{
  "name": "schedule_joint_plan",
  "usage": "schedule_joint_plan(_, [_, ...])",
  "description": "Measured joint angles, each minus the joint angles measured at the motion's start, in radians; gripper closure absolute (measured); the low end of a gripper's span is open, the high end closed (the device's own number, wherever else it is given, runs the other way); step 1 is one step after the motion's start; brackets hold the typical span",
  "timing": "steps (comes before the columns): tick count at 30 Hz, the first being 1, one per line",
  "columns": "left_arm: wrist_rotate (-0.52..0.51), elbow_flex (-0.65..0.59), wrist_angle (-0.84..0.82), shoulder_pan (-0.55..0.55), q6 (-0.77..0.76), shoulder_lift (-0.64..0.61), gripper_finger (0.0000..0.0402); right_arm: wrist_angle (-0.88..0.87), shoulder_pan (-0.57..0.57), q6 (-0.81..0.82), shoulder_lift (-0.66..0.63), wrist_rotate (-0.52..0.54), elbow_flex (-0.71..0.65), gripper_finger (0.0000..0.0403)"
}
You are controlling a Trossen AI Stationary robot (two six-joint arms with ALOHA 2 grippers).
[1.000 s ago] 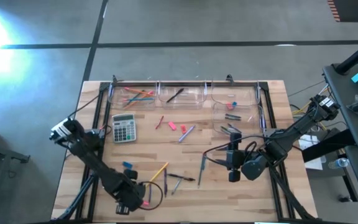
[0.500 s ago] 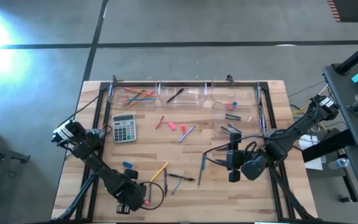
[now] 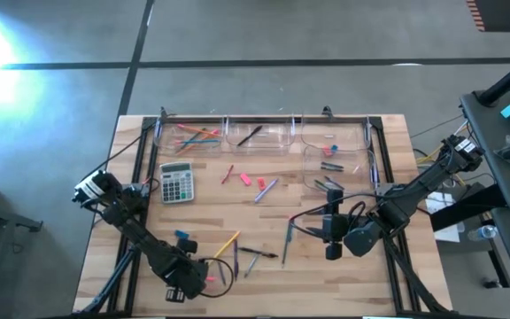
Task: Sort crayons/erasers/pens/pencils in bins
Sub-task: Put the light blue pen into the top middle transparent bin
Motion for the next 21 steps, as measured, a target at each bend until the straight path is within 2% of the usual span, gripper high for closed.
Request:
schedule_joint_plan(4, [0.007, 0.010, -0.022, 0.000, 0.019, -0.033, 0.0398, 0.000, 0.000, 0.000, 0.000, 0.000, 0.000, 0.0227])
schedule_joint_plan(9, [-0.005, 0.013, -0.108, -0.005, -0.012, -0.151, 0.0400, 0.000, 0.000, 0.000, 0.000, 0.000, 0.000, 0.0227])
schedule_joint_plan(11, [-0.057, 0.024, -0.138, -0.007, -0.050, -0.224, 0.0400, 0.001, 0.000, 0.000, 0.000, 0.000, 0.000, 0.0227])
schedule_joint_plan(15, [-0.242, 0.038, -0.277, 0.001, -0.138, -0.358, 0.0401, 0.003, 0.000, -0.016, 0.000, 0.001, 0.000, 0.0227])
schedule_joint_plan(21, [-0.538, 0.051, -0.364, 0.071, -0.129, -0.521, 0.0401, 0.005, -0.002, -0.035, 0.000, 0.001, 0.000, 0.0227])
